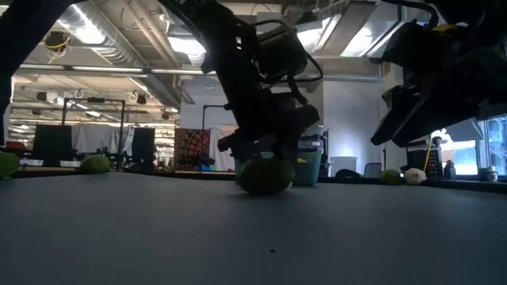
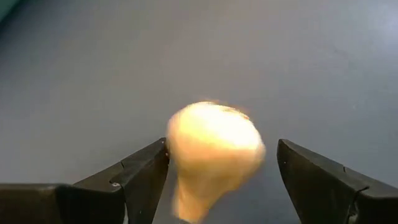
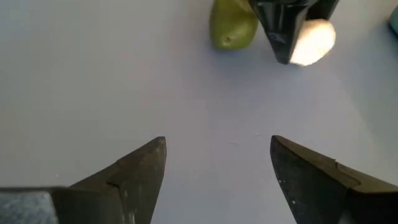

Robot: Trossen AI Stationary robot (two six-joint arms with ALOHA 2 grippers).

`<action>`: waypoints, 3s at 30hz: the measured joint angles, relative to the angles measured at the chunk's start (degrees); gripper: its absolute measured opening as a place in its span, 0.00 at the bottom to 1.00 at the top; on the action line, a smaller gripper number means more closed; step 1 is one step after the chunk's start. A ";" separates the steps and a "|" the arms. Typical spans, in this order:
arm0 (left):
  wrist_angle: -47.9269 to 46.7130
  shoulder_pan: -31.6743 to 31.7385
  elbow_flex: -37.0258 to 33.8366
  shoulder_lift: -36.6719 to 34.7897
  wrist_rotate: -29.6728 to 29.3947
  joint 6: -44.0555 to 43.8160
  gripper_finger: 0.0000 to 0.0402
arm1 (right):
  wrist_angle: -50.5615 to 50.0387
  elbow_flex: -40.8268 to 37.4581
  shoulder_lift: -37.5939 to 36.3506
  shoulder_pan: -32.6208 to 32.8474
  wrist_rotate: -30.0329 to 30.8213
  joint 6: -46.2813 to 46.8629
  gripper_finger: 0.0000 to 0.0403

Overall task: Sort produce into baskets
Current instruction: Put the white garlic into the blue bin

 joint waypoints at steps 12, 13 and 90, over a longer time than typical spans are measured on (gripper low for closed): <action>0.32 0.00 0.02 0.18 0.00 1.78 0.48 | 0.11 0.00 0.00 -0.01 0.02 -0.20 0.71; 0.31 0.00 0.02 0.18 0.00 2.09 0.45 | 0.12 0.00 0.00 0.02 0.02 -0.20 0.71; -39.59 -56.52 0.02 -20.06 13.62 -60.58 0.39 | 2.09 0.02 0.00 0.02 0.00 -0.22 0.71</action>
